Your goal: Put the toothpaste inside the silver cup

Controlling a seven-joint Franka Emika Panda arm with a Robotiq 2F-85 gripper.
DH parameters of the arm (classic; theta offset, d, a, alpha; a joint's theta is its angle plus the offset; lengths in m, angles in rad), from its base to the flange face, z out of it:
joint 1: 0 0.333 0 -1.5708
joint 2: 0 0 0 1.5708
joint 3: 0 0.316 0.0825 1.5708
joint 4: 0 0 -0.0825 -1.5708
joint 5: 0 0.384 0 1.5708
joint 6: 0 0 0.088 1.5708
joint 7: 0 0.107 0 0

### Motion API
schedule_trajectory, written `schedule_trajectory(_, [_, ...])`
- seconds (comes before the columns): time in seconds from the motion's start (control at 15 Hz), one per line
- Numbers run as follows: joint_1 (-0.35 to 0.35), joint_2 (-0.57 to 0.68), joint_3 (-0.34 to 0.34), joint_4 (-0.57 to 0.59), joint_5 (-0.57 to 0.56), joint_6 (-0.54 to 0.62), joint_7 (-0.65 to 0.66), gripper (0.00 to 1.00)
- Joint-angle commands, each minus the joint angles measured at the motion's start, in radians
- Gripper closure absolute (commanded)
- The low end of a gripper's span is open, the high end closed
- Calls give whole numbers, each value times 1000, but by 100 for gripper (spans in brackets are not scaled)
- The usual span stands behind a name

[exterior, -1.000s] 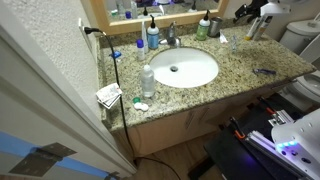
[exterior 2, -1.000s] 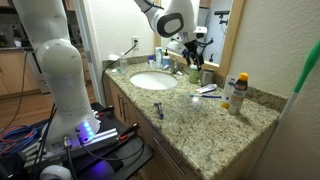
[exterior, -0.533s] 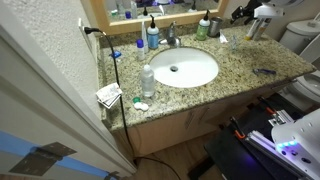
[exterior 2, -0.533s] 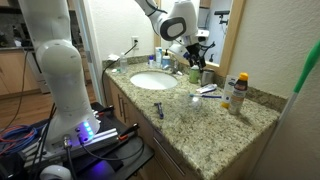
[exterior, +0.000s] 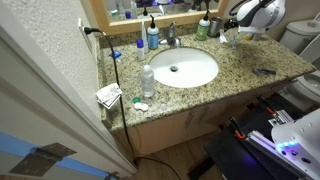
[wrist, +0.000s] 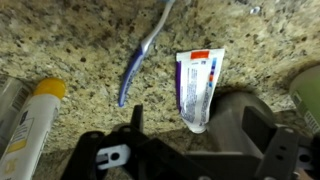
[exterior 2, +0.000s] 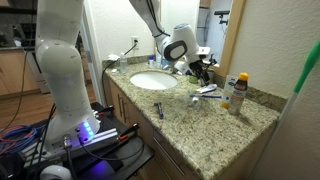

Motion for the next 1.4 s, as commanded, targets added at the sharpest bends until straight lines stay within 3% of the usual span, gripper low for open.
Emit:
schedule_trajectory(0.0, [-16, 20, 11, 13, -57, 0, 71, 0])
schedule_trajectory(0.27, [-14, 60, 16, 49, -55, 0, 99, 0])
schedule_trajectory(0.33, [5, 97, -10, 63, -71, 8, 106, 0])
schedule_trajectory(0.4, [-26, 98, 38, 59, -69, 16, 99, 0])
schedule_trajectory(0.53, [-31, 110, 57, 56, -76, 36, 106, 0])
schedule_trajectory(1.33, [10, 235, -9, 159, -80, 58, 167, 0])
